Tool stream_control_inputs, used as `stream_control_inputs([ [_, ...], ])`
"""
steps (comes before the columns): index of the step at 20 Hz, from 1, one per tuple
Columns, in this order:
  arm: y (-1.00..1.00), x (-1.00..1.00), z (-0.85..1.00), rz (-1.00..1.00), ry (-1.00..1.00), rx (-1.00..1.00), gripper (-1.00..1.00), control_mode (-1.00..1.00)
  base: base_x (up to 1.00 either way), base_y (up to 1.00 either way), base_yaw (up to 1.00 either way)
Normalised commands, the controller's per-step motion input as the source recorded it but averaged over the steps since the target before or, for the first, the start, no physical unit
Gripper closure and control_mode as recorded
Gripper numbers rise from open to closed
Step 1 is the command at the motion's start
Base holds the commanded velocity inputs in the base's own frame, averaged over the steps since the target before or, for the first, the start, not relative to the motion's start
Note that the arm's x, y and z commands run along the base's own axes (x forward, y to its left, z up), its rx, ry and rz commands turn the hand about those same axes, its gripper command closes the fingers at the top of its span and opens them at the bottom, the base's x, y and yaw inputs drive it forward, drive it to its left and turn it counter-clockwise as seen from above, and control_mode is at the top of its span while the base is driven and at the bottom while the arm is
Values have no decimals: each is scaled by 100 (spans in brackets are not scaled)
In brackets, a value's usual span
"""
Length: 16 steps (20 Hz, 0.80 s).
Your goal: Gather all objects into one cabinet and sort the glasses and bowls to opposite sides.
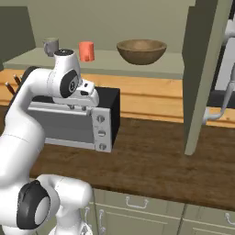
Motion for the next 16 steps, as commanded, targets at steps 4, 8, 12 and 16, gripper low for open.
stream_control_inputs([
  [4,0,0,0,0,0,0,-100,100,-53,0,-4],
  [8,0,0,0,0,0,0,-100,100,-100,0,-6],
  [12,0,0,0,0,0,0,-100,100,-100,0,-8],
  [16,0,0,0,0,0,0,-100,100,-100,1,-8],
])
